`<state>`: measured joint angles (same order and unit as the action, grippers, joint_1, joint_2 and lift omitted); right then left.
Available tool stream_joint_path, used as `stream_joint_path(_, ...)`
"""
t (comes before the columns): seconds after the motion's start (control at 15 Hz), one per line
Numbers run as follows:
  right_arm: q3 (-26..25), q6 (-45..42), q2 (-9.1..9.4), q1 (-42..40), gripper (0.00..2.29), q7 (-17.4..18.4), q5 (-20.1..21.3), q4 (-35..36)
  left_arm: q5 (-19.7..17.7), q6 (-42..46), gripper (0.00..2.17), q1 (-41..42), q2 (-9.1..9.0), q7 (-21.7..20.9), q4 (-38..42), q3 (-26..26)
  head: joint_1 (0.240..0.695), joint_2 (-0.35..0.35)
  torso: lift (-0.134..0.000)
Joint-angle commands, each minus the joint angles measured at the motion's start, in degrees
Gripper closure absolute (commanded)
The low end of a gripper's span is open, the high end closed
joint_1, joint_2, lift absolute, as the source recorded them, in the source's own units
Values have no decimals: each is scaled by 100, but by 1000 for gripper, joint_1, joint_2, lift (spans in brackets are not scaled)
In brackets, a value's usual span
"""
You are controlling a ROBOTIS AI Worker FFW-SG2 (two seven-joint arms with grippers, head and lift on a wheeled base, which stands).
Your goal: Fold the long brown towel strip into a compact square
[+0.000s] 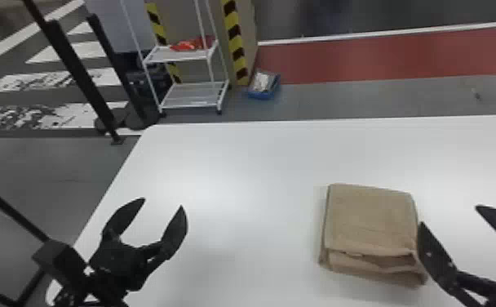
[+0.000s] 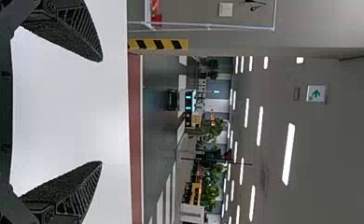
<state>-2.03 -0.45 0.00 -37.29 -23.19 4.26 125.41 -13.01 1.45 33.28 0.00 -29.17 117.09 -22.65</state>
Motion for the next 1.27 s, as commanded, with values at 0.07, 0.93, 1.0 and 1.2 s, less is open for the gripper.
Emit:
stream_joint_path(0.07, 1, 6, 5, -33, 201, -1, 13, 1, -9, 0, 100, 3, -15, -9, 15, 15, 695, 247, -124)
stream_joint_path(0.93, 19, 24, 5, -33, 198, -10, 84, -26, -53, -18, 100, 29, -15, -27, 86, 15, 695, 246, -124)
stream_joint_path(1.0, 19, 24, 5, -42, 198, -10, 84, -26, -53, -18, 100, 29, -15, -18, 86, 15, 695, 246, -124)
stream_joint_path(1.2, 19, 24, 5, -42, 198, -19, 84, -26, -53, -88, 100, 29, -15, -18, 86, 6, 695, 246, -124)
